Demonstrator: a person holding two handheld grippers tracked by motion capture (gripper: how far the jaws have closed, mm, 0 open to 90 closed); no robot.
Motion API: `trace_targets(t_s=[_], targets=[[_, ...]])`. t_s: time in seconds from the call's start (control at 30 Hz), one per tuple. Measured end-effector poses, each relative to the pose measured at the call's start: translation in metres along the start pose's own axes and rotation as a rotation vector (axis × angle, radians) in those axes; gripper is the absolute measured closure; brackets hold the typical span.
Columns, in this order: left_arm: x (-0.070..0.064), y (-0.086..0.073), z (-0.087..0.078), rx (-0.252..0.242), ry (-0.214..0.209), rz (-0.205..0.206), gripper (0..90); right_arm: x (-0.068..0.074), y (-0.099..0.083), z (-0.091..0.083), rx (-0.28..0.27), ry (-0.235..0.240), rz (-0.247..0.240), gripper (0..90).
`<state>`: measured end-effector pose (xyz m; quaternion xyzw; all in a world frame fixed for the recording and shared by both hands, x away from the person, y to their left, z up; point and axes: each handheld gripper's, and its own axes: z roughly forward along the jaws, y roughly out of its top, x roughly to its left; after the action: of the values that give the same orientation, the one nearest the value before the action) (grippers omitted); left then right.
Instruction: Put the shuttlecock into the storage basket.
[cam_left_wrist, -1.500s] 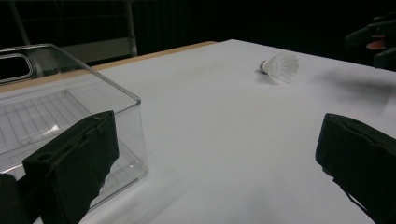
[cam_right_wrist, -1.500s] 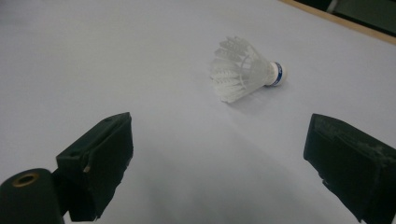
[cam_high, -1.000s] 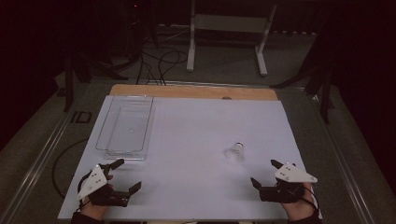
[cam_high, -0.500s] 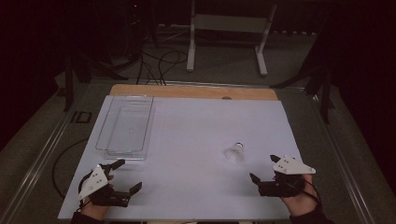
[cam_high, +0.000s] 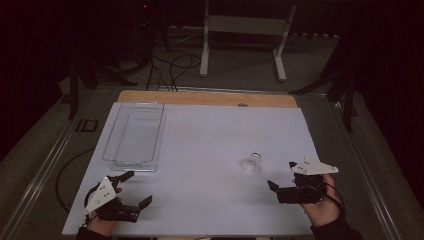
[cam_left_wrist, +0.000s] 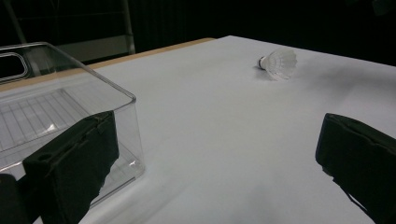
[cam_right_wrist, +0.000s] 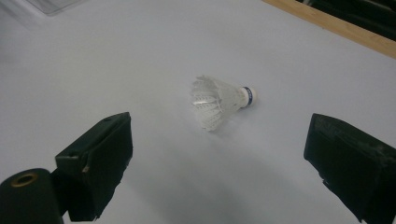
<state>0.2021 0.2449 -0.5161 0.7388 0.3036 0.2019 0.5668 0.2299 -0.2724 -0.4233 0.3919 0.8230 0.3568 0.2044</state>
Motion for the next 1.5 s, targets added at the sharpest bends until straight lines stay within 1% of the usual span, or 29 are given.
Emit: trace_targets(t_s=[0.07,0.13,0.17,0.27,0.37,0.43,0.47,0.5,0.53,0.63,0.67,0.7,0.73,0.8,0.83,0.9,0.97,1.0,1.03,1.07,1.27,1.3,1.33,1.37,1.5], targets=[[0.000,0.000,0.000,-0.002,0.002,-0.001,0.0,0.000,0.001,0.001,0.006,0.002,0.000,7.9],[0.000,0.000,0.000,-0.003,0.003,-0.001,0.0,0.001,0.001,0.002,0.028,-0.010,-0.009,7.9],[0.000,0.000,0.000,-0.003,0.003,-0.001,0.0,0.001,0.001,0.002,0.028,-0.010,-0.009,7.9],[-0.001,0.000,0.000,-0.001,-0.002,0.005,0.0,0.002,0.003,0.005,0.064,0.000,-0.007,7.8],[-0.001,0.000,0.000,-0.002,0.000,0.008,0.0,0.002,0.004,0.006,0.079,0.000,-0.006,7.9],[-0.001,0.000,0.000,-0.003,0.000,0.008,0.0,0.003,0.004,0.006,0.082,-0.009,-0.009,7.9],[-0.001,0.000,0.000,-0.002,-0.001,0.009,0.0,0.004,0.005,0.008,0.101,-0.018,-0.018,7.9],[-0.001,0.000,0.000,-0.001,-0.001,0.009,0.0,0.004,0.005,0.009,0.109,-0.027,-0.025,7.9],[-0.001,0.000,0.000,-0.001,-0.001,0.008,0.0,0.005,0.005,0.009,0.122,-0.021,-0.031,7.9],[-0.001,0.000,0.000,-0.001,-0.001,0.009,0.0,0.006,0.006,0.011,0.132,-0.029,-0.030,7.9],[-0.001,0.000,0.000,-0.001,-0.001,0.010,0.0,0.007,0.006,0.013,0.153,-0.024,-0.035,7.9],[-0.001,0.000,0.000,-0.001,-0.001,0.010,0.0,0.007,0.006,0.013,0.153,-0.024,-0.035,7.9],[-0.001,0.000,0.000,-0.001,-0.002,0.010,0.0,0.007,0.007,0.015,0.173,-0.010,-0.031,8.0],[-0.001,0.000,0.000,0.001,-0.002,0.011,0.0,0.007,0.007,0.016,0.190,-0.009,-0.031,7.9],[-0.001,0.000,0.000,0.001,-0.002,0.011,0.0,0.007,0.007,0.016,0.190,-0.009,-0.031,7.9],[-0.001,0.000,0.000,0.000,-0.002,0.010,0.0,0.005,0.008,0.018,0.204,0.004,-0.011,7.9],[-0.001,0.000,0.000,0.002,-0.002,0.011,0.0,0.005,0.008,0.019,0.213,0.010,-0.006,7.9],[-0.001,0.000,0.000,0.002,-0.002,0.011,0.0,0.004,0.008,0.019,0.217,0.003,-0.006,7.9],[-0.001,0.000,0.000,0.002,-0.002,0.012,0.0,0.004,0.008,0.021,0.236,0.008,-0.004,7.9],[-0.001,0.000,0.000,0.002,-0.004,0.010,0.0,0.004,0.008,0.021,0.236,0.008,-0.004,7.9],[-0.001,0.000,0.000,0.002,-0.005,0.009,0.0,0.000,0.009,0.023,0.279,0.012,0.039,7.8],[-0.001,0.000,0.000,0.002,-0.005,0.010,0.0,0.000,0.010,0.023,0.285,0.012,0.039,7.9],[-0.001,0.000,0.000,0.004,-0.006,0.011,0.0,-0.001,0.010,0.024,0.308,0.023,0.035,7.8],[-0.001,0.000,0.001,0.004,-0.006,0.011,0.0,-0.001,0.010,0.024,0.308,0.023,0.035,7.8],[-0.002,0.000,0.001,0.005,-0.006,0.015,0.0,0.001,0.008,0.029,0.357,0.044,0.017,7.8]])
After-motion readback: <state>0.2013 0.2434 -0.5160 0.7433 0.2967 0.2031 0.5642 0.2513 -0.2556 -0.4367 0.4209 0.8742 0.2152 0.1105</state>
